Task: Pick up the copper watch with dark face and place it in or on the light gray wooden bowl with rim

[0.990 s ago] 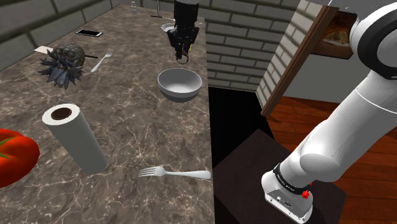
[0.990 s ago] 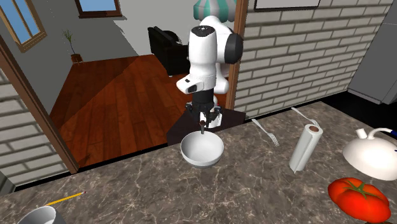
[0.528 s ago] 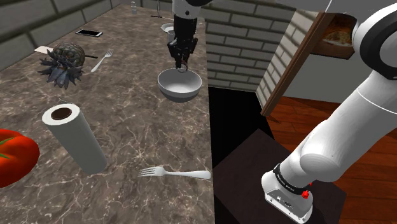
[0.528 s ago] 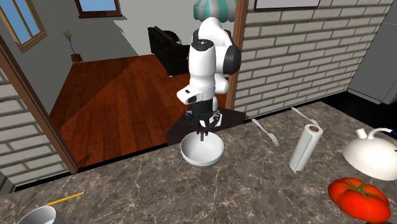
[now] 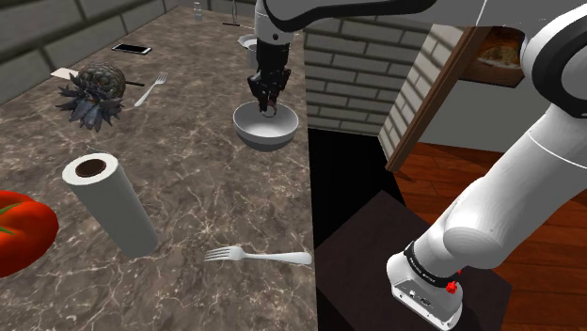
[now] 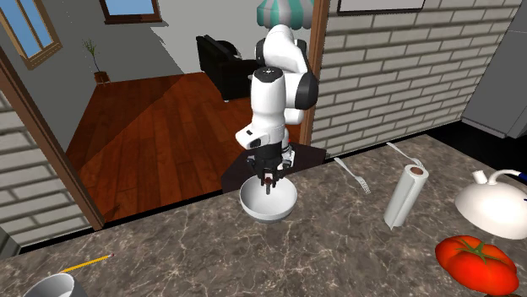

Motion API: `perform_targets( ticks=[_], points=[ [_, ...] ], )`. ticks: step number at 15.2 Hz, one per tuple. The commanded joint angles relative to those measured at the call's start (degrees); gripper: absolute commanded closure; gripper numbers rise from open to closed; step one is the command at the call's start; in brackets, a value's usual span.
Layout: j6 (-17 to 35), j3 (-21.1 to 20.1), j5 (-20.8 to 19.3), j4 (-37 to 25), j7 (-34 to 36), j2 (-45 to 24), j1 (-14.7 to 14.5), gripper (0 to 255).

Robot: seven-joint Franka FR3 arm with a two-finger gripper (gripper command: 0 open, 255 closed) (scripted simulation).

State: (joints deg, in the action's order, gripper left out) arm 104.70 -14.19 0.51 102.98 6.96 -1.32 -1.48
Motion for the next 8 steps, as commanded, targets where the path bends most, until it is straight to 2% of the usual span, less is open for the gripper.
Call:
perform_targets(
  ticks=[1, 4, 5, 8],
  points=[
    [0.12, -0.01, -0.01, 0.09, 0.02, -0.02, -0.01, 255],
    [0.12, -0.01, -0.01, 0.09, 0.02, -0.02, -0.01, 255],
    [0.12, -0.01, -0.01, 0.09, 0.02, -0.02, -0.01, 0],
    [0.12, -0.01, -0.01, 0.09, 0.02, -0.02, -0.01, 0]
  ],
)
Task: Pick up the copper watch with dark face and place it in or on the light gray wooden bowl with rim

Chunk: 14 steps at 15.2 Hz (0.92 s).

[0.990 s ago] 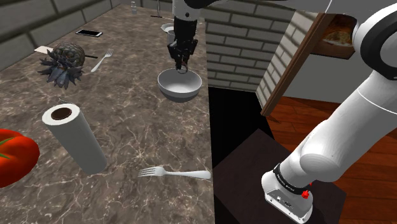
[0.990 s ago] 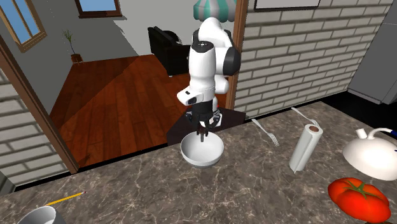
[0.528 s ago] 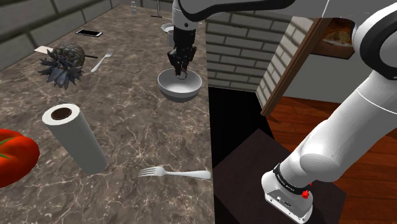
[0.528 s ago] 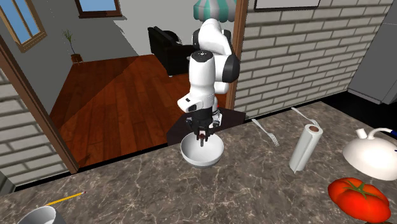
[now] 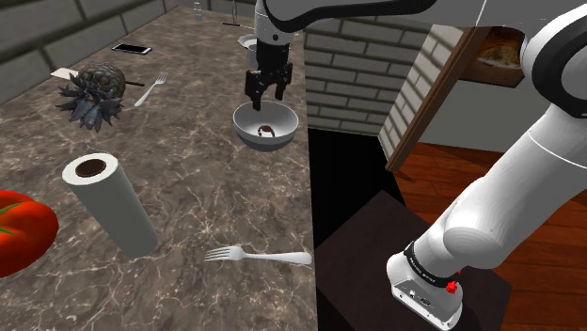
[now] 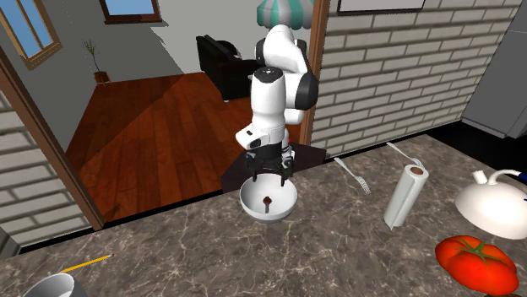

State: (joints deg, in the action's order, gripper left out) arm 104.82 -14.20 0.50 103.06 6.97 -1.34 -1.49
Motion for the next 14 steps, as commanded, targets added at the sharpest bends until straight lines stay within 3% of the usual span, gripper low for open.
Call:
perform_targets(
  ticks=[1, 6, 14],
  points=[
    [0.0, 0.0, 0.0, 0.0, 0.0, 0.0, 0.0, 0],
    [-7.34, 0.01, -0.05, -7.49, 0.04, -0.16, 0.01, 0],
    [-7.34, 0.01, -0.05, -7.49, 0.04, -0.16, 0.01, 0]
  ],
)
